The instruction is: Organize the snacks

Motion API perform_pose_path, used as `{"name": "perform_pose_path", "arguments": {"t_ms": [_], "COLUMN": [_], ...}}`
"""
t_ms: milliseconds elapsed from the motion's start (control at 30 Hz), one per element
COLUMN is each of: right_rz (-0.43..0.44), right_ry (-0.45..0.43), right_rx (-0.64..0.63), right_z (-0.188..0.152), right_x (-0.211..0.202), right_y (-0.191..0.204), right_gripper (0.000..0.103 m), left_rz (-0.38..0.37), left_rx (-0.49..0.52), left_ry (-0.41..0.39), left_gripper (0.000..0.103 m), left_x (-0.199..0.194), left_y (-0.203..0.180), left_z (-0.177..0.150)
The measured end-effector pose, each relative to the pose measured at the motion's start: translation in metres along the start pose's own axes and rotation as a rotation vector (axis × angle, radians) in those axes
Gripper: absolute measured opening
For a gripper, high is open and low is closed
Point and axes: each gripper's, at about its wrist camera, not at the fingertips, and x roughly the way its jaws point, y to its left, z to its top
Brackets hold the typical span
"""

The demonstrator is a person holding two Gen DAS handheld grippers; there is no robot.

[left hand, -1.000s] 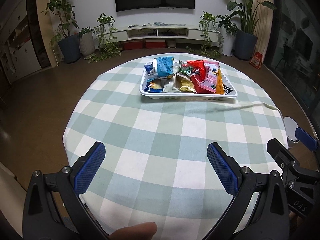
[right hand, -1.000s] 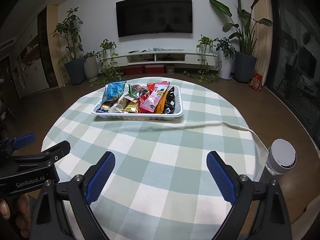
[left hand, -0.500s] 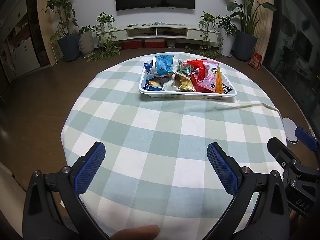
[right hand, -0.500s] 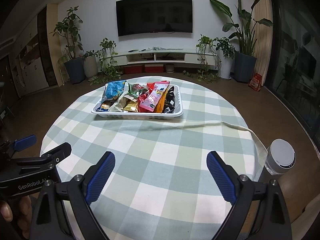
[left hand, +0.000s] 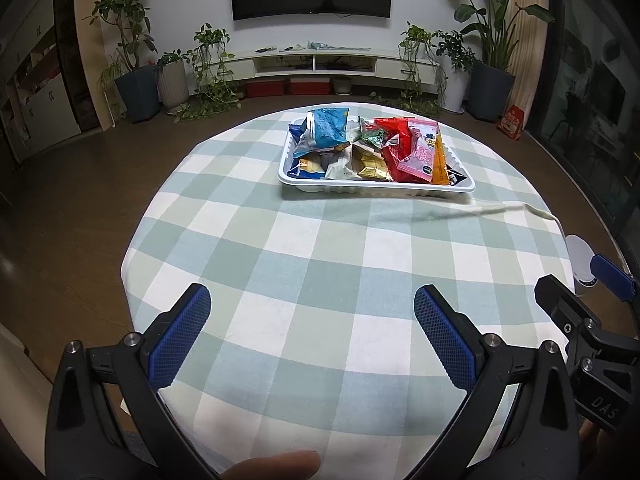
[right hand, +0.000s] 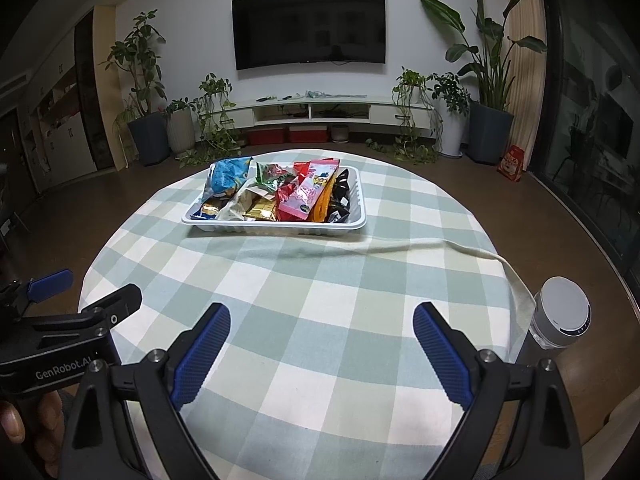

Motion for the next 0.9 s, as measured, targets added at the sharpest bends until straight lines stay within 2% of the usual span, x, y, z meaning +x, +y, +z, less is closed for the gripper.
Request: {"name": "perform_pose_path", "arguments": {"t_ms": [900], "right_rz": [-0.002], "right_ry": [0.009], "right_rx": [-0.004], "right_z": [-0.0027], "right_x": [0.0004], "right_y": [0.0008], "right_gripper": [0.095], "left_rz": [0.003], "left_rx": [0.004], "left_ry": [0.000], "left_gripper": [0.103], "left_x": [0.0042], "left_y": [-0.0005], "left_z": [-0.0047]}}
